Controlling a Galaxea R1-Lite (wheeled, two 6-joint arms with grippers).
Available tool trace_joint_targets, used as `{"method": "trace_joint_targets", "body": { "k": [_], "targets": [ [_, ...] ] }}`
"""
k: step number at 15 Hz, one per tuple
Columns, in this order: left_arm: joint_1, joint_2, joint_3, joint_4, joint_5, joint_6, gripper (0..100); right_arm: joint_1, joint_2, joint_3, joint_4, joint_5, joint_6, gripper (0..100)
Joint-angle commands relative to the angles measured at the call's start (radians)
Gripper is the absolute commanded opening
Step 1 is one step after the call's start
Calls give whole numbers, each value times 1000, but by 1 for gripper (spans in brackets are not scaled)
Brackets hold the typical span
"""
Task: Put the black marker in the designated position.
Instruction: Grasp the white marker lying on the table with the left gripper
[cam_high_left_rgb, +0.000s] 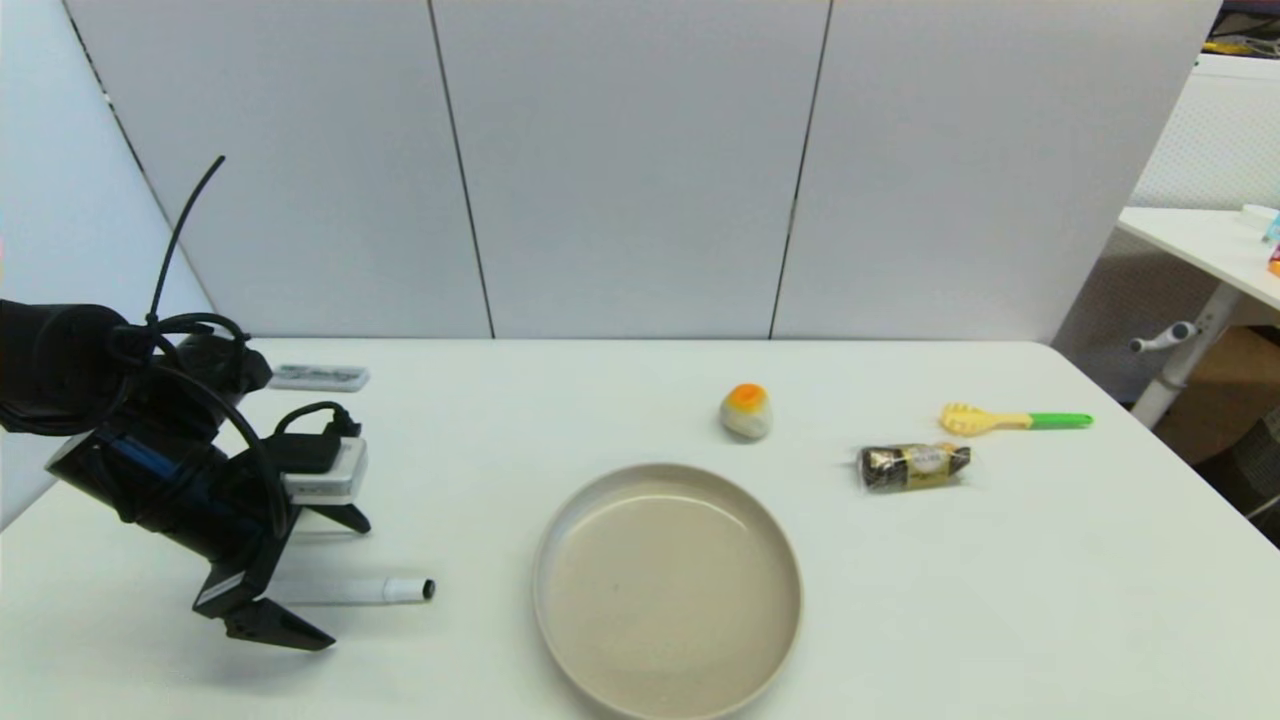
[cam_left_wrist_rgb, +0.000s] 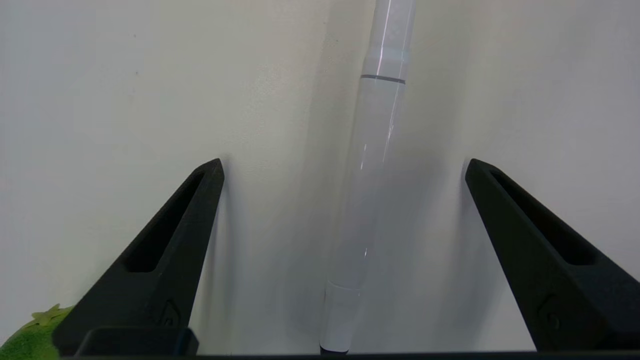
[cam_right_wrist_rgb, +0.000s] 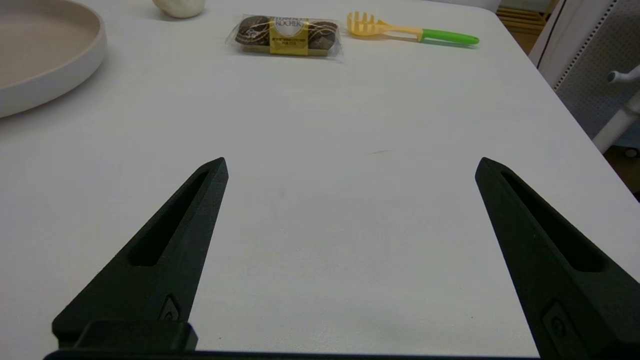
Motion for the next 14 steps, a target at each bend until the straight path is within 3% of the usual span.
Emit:
{"method": "trace_joint_targets", "body": {
  "k": [1,10,11,14],
  "targets": [
    [0,2,4,5,4,8,100,0,2,0,0,3,-1,100],
    [-6,14,2,5,7,8,100,0,2,0,0,1,-1,100],
    [-6,14,2,5,6,8,0,0,2,0,0,1,-1,100],
    [-8,14,7,6,6,9,0,0,2,0,0,1,-1,100]
  ]
}}
